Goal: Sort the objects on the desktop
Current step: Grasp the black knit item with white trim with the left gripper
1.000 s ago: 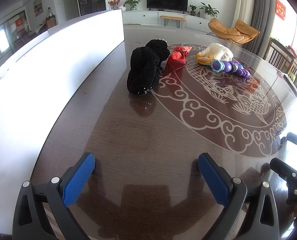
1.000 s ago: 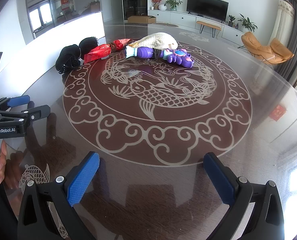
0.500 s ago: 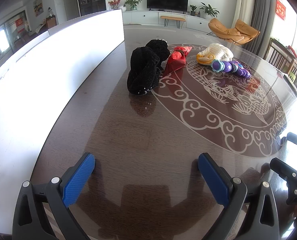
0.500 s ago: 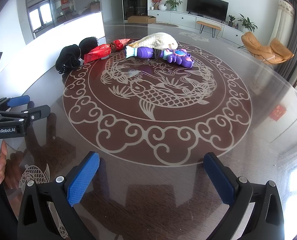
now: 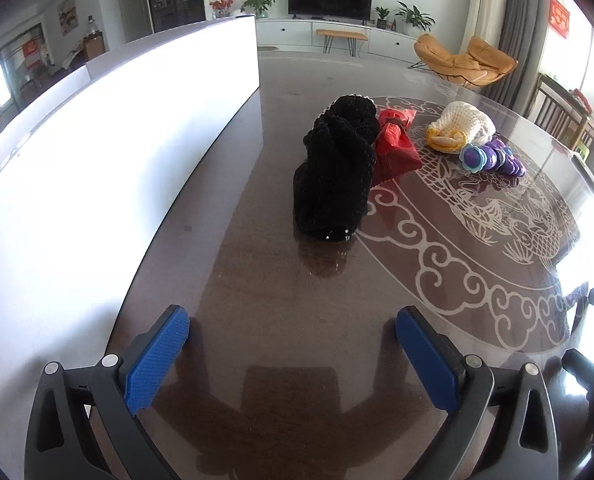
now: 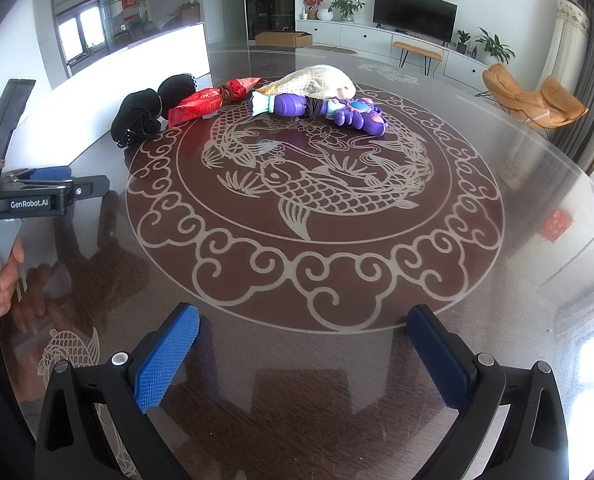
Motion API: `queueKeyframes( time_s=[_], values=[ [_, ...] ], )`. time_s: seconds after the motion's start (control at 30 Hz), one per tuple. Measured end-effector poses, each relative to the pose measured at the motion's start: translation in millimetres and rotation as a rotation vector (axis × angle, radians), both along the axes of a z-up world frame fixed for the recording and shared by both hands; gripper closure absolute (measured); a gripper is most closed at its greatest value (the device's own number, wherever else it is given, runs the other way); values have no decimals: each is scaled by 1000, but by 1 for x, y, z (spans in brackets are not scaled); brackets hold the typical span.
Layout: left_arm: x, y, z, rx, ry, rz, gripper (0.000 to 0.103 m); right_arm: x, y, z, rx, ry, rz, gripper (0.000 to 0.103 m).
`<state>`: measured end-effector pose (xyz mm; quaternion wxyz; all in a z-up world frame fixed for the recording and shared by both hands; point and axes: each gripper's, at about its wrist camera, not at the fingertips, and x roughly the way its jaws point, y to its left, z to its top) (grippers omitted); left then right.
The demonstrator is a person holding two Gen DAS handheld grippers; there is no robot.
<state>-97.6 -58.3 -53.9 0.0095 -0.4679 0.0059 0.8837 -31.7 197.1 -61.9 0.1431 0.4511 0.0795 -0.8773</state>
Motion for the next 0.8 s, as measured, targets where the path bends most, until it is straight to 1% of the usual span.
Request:
queueKeyframes(
  time_s=[0.13,0.3,0.33,0.37,0.4,0.43,0.53,0.6,0.67,0.73,0.8],
  values=[
    [-38,4,1,-2,-8,-88,0,0,0,0,0,0,0,0],
    [-82,12,3,-7,-32,-100,0,0,0,0,0,0,0,0],
    [-85,14,6,-6,-14,-109,15,0,0,0,0,0,0,0],
    [-87,16,10,-5,6,-122,39,-1,0,0,0,0,0,0],
    [-88,17,13,-7,16,-135,53,0,0,0,1,0,0,0],
    [-88,19,15,-11,15,-142,73,-1,0,0,1,0,0,0],
    [-72,19,16,-28,19,-117,73,0,0,0,0,0,0,0],
    [-47,15,16,5,13,-74,73,0,0,0,0,0,0,0],
    [-20,16,16,0,12,-44,72,0,0,0,0,0,0,0],
    [6,17,15,-6,27,-39,69,0,0,0,0,0,0,0],
    [23,16,14,-16,39,-27,51,0,0,0,0,0,0,0]
  ],
)
